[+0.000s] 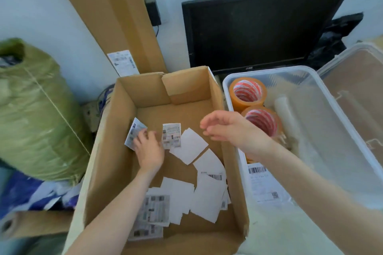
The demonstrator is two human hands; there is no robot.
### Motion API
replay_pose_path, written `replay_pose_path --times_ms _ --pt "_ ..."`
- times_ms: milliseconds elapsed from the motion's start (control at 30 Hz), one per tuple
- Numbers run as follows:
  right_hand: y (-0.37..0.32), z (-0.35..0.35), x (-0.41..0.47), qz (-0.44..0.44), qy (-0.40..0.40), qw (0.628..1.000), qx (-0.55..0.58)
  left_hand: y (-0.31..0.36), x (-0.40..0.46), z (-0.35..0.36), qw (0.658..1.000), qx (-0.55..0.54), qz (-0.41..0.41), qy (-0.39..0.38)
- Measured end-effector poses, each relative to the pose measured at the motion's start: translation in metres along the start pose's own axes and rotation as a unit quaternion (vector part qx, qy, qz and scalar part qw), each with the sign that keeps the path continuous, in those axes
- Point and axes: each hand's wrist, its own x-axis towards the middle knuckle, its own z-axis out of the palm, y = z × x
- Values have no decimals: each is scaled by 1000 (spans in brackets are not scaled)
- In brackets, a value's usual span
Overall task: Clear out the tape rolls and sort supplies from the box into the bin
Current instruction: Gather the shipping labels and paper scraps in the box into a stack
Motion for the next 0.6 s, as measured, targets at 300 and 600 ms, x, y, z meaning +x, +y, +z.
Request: replay_pose_path --times_ms 300,600 --pt "34 81 99 136 -39 969 -202 -19 58 -34 807 558 185 -58" --pt "100 94 124 217 138 898 -358 -13 99 -54 879 428 175 -117"
